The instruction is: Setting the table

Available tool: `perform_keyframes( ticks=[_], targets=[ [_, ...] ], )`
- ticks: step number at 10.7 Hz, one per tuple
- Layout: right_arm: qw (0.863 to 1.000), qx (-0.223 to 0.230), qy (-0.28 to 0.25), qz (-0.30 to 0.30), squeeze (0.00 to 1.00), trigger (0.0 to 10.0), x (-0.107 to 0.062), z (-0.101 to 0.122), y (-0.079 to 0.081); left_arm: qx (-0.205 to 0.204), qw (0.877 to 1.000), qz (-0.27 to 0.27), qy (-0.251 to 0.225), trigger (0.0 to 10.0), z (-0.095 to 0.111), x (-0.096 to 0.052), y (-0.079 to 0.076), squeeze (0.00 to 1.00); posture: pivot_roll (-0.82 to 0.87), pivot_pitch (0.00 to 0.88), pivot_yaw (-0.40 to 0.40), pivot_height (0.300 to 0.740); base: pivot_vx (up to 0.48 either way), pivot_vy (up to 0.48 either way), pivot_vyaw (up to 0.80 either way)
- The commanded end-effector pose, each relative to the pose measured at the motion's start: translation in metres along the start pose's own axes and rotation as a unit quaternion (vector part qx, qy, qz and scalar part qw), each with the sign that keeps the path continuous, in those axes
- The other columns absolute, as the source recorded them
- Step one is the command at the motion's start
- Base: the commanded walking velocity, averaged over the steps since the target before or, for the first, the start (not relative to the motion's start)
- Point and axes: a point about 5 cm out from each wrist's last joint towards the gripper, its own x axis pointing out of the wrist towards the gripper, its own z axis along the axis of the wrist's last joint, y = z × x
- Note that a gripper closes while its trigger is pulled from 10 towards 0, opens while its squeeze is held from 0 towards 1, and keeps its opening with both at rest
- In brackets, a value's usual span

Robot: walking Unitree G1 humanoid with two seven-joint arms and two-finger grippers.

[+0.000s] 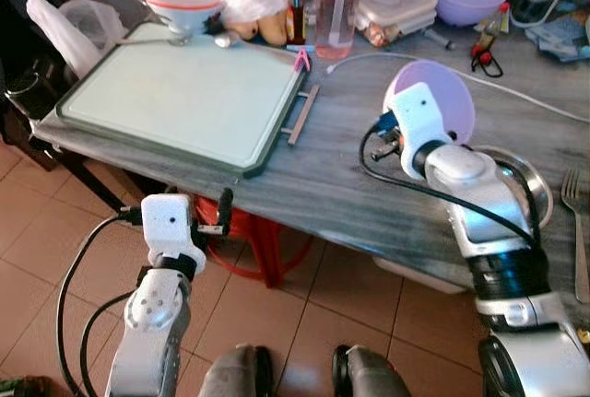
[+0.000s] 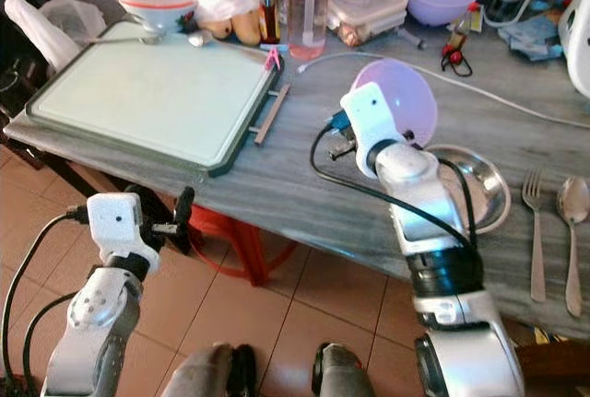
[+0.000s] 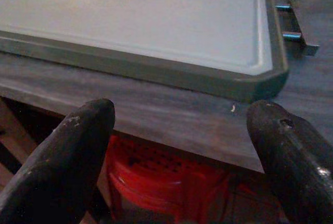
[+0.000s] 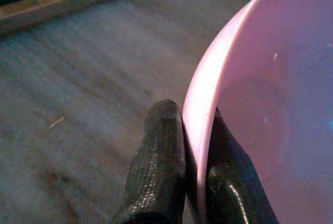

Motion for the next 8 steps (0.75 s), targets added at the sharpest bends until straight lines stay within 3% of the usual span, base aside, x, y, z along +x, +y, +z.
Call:
perform_keyframes(
  ticks=[1,6,7,8],
  targets=[
    [1.0,0.013,0.013,0.003,0.0,10.0,-0.004,-0.003,-0.002,0.002,1.0,-0.002,0.01,10.0,-0.003,0.0,0.001,0.0,-0.01,0.182,0.051,0.74,0.0,0.0,0.0],
    [0.998,0.04,0.035,0.017,0.0,10.0,-0.019,-0.011,0.004,0.003,1.0,-0.007,0.023,10.0,-0.007,0.003,0.002,0.0,-0.02,0.175,0.051,0.74,0.0,0.0,0.0],
    [0.998,0.051,0.042,0.02,1.0,10.0,-0.022,-0.013,0.004,0.002,1.0,-0.015,0.026,10.0,-0.007,0.004,0.0,0.0,-0.02,0.172,0.051,0.74,0.0,0.0,0.0],
    [0.998,0.046,0.043,0.018,1.0,10.0,-0.023,-0.014,0.004,0.002,0.999,-0.016,0.028,10.0,-0.008,0.004,-0.001,0.0,-0.02,0.172,0.05,0.74,0.0,0.0,0.0]
  ],
)
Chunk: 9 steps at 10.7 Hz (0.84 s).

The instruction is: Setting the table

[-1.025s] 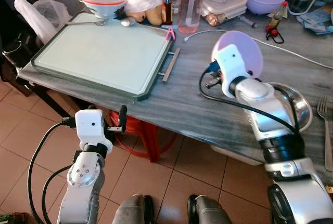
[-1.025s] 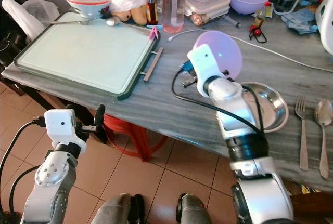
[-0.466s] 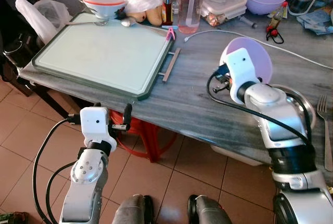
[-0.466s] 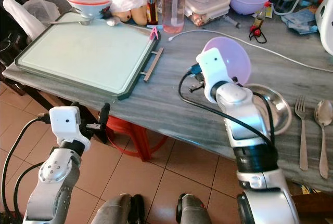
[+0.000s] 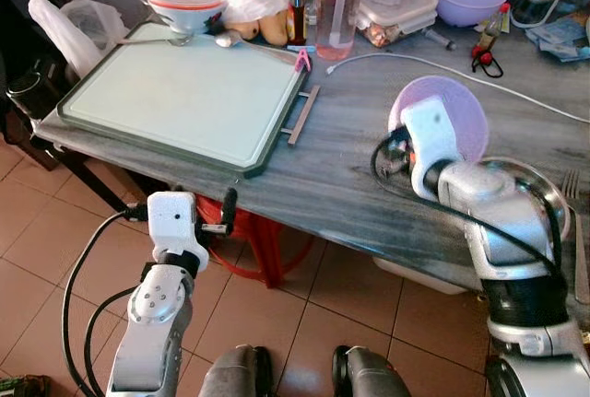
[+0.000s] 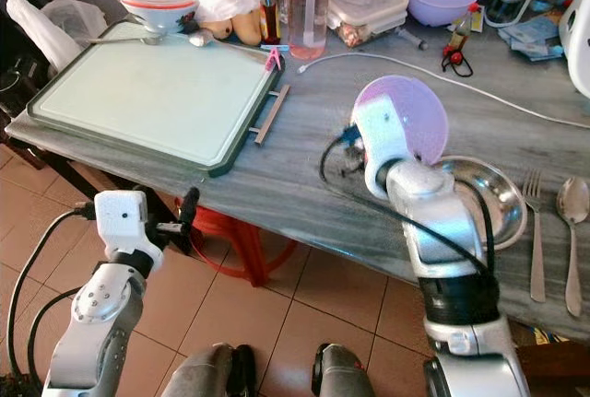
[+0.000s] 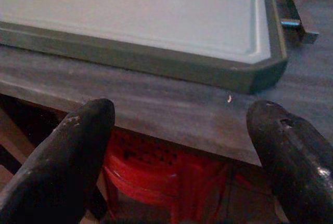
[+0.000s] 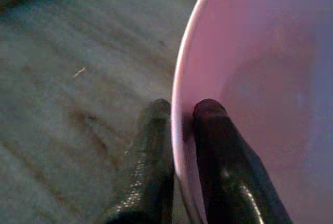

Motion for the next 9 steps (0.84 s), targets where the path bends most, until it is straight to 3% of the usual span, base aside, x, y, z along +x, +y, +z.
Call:
perform_keyframes(
  ticks=[1,3,4,5,7,8,9],
  targets=[
    [1.0,0.0,0.003,0.002,1.0,10.0,-0.001,-0.001,0.001,0.002,1.0,-0.003,0.009,10.0,-0.003,0.0,0.0,0.0,-0.02,0.171,0.05,0.74,0.0,0.0,0.0],
    [1.0,-0.008,-0.013,-0.011,1.0,10.0,-0.001,0.008,-0.001,-0.004,1.0,0.001,0.022,10.0,-0.006,0.0,0.001,0.0,-0.02,0.166,0.047,0.74,0.0,0.0,0.0],
    [1.0,-0.01,-0.019,-0.011,0.82,10.0,-0.001,0.012,-0.001,-0.003,1.0,0.001,0.023,10.0,-0.007,0.001,0.001,0.0,-0.02,0.162,0.046,0.74,0.0,0.0,0.0],
    [0.999,-0.013,-0.034,-0.015,0.0,10.0,-0.001,0.021,-0.004,-0.005,1.0,0.001,0.022,10.0,-0.007,0.002,0.0,0.0,-0.02,0.158,0.044,0.74,0.0,0.0,0.0],
    [0.999,-0.014,-0.041,-0.015,0.0,10.0,-0.002,0.027,-0.005,-0.007,1.0,-0.001,0.023,10.0,-0.007,0.004,-0.001,0.0,-0.03,0.149,0.04,0.74,0.0,0.0,0.0],
    [0.999,0.001,-0.045,-0.017,0.11,10.0,-0.002,0.027,-0.006,-0.007,1.0,-0.002,0.024,10.0,-0.008,0.005,-0.002,0.0,-0.03,0.145,0.037,0.74,0.0,0.0,0.0],
    [0.999,-0.003,-0.031,-0.011,1.0,10.0,-0.002,0.023,-0.005,-0.007,1.0,-0.006,0.029,10.0,-0.009,0.007,-0.003,0.0,-0.03,0.142,0.033,0.74,0.0,0.0,0.0]
  ],
)
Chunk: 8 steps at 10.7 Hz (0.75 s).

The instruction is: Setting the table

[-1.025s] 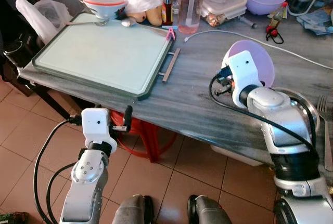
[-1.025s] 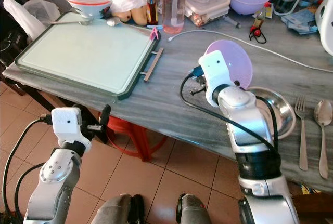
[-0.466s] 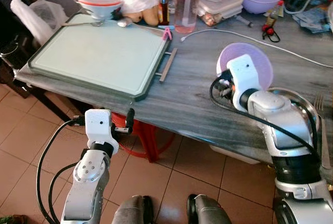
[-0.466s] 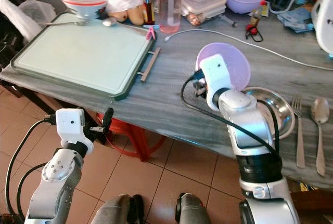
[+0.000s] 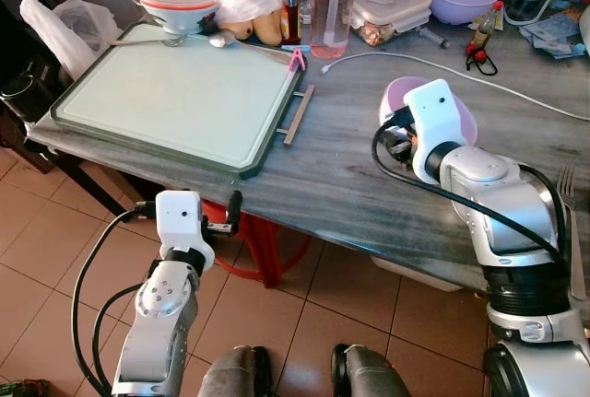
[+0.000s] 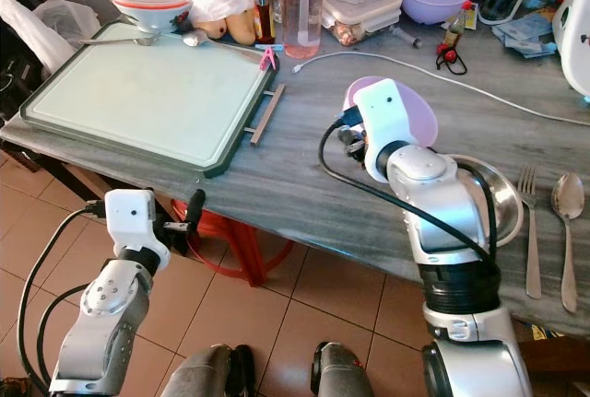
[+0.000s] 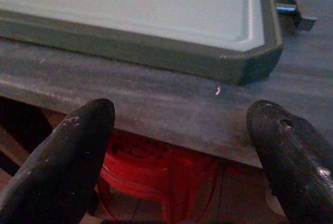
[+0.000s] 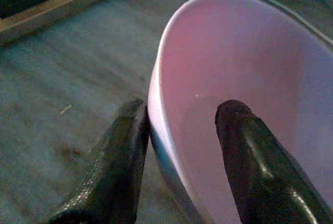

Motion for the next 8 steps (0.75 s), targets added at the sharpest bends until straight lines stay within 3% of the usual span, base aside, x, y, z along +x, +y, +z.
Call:
perform_keyframes(
  ticks=[1,4,8],
  targets=[
    [1.0,-0.001,0.012,0.009,1.0,10.0,-0.001,-0.004,0.002,0.0,1.0,-0.002,0.013,10.0,-0.005,-0.001,0.001,0.0,-0.03,0.14,0.031,0.74,0.0,0.0,0.0],
    [0.998,-0.02,0.035,0.049,1.0,10.0,-0.006,-0.012,0.007,0.001,1.0,-0.007,0.022,10.0,-0.008,0.0,-0.001,0.0,-0.04,0.141,0.033,0.74,0.0,0.0,0.0],
    [0.998,-0.047,-0.007,0.03,1.0,10.0,-0.013,0.011,0.002,0.002,0.999,-0.013,0.03,10.0,-0.01,0.001,-0.001,0.0,-0.05,0.138,0.035,0.74,0.0,0.0,0.0]
  ],
)
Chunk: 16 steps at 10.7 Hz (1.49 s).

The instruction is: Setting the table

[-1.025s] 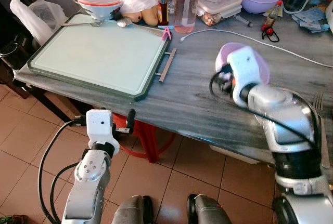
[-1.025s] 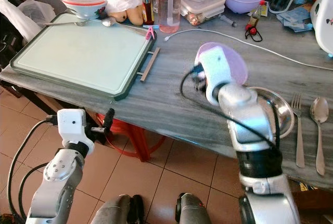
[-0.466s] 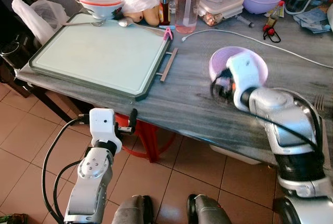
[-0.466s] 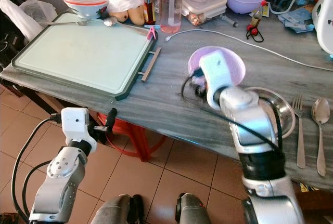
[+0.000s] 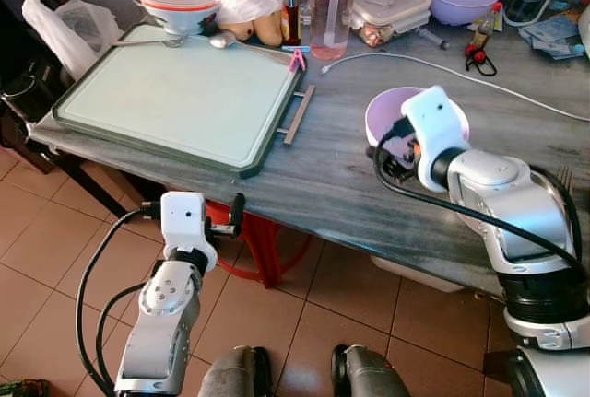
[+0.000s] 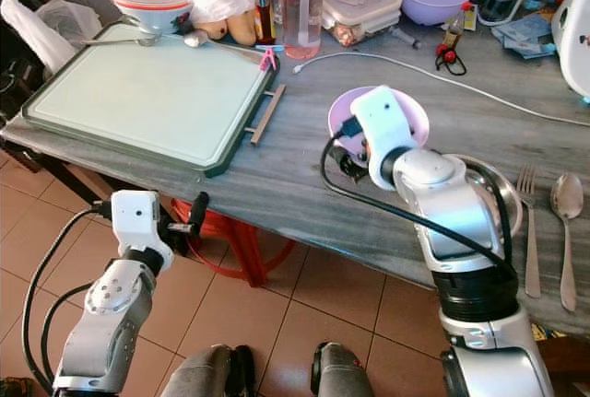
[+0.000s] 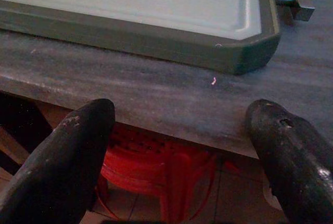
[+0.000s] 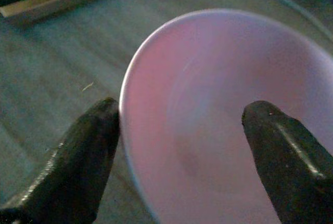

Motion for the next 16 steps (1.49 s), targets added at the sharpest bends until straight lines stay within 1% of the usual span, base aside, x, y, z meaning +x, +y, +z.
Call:
perform_keyframes(
  ticks=[1,3,4,5,6,7,8,9,10,12,16],
  targets=[
    [1.0,-0.008,-0.028,-0.008,1.0,10.0,-0.003,0.011,0.0,0.001,1.0,-0.007,0.022,10.0,-0.008,-0.001,0.0,0.0,-0.05,0.136,0.036,0.74,0.0,0.0,0.0],
    [0.997,0.0,-0.072,-0.022,1.0,10.0,-0.004,0.023,0.001,0.001,1.0,0.0,0.02,10.0,-0.007,-0.002,0.002,0.0,-0.04,0.136,0.04,0.74,0.0,0.0,0.0],
    [0.995,0.002,-0.097,-0.034,1.0,10.0,-0.006,0.027,0.001,-0.003,1.0,0.014,0.008,10.0,-0.004,-0.002,0.004,0.0,-0.04,0.135,0.041,0.74,0.0,0.0,0.0],
    [0.988,0.027,-0.143,-0.06,1.0,10.0,-0.009,0.031,0.002,-0.008,1.0,0.026,-0.006,10.0,0.0,-0.004,0.006,0.0,-0.03,0.131,0.042,0.74,0.0,0.0,0.0],
    [0.978,0.045,-0.185,-0.085,0.87,10.0,-0.014,0.029,0.003,-0.01,0.999,0.035,-0.015,10.0,0.003,-0.005,0.008,0.0,-0.02,0.128,0.043,0.74,0.0,0.0,0.0],
    [0.97,0.052,-0.217,-0.101,0.0,10.0,-0.019,0.022,0.009,-0.021,0.999,0.03,-0.02,10.0,0.005,-0.005,0.006,0.0,-0.02,0.13,0.043,0.74,0.0,0.0,0.0],
    [0.964,0.043,-0.236,-0.114,0.0,10.0,-0.022,0.018,0.014,-0.019,0.999,0.029,-0.023,10.0,0.007,-0.005,0.006,0.0,-0.02,0.13,0.043,0.74,0.0,0.0,0.0],
    [0.956,0.043,-0.26,-0.129,0.0,10.0,-0.026,0.011,0.021,-0.015,0.999,0.032,-0.026,10.0,0.009,-0.004,0.006,0.0,-0.01,0.134,0.042,0.74,0.0,0.0,0.0],
    [0.952,0.056,-0.27,-0.132,0.0,10.0,-0.028,0.005,0.024,-0.016,0.999,0.033,-0.029,10.0,0.011,-0.004,0.006,0.0,-0.01,0.137,0.044,0.74,0.0,0.0,0.0],
    [0.953,0.059,-0.263,-0.136,0.0,10.0,-0.026,-0.008,0.028,-0.017,0.999,0.034,-0.028,10.0,0.012,-0.003,0.006,0.0,-0.01,0.138,0.047,0.74,-0.279,0.0,0.0],
    [0.949,0.078,-0.265,-0.148,0.0,10.0,-0.022,-0.012,0.024,-0.019,0.999,0.033,-0.029,10.0,0.013,-0.001,0.005,0.0,-0.02,0.137,0.043,0.74,-0.353,0.0,0.0]
  ],
)
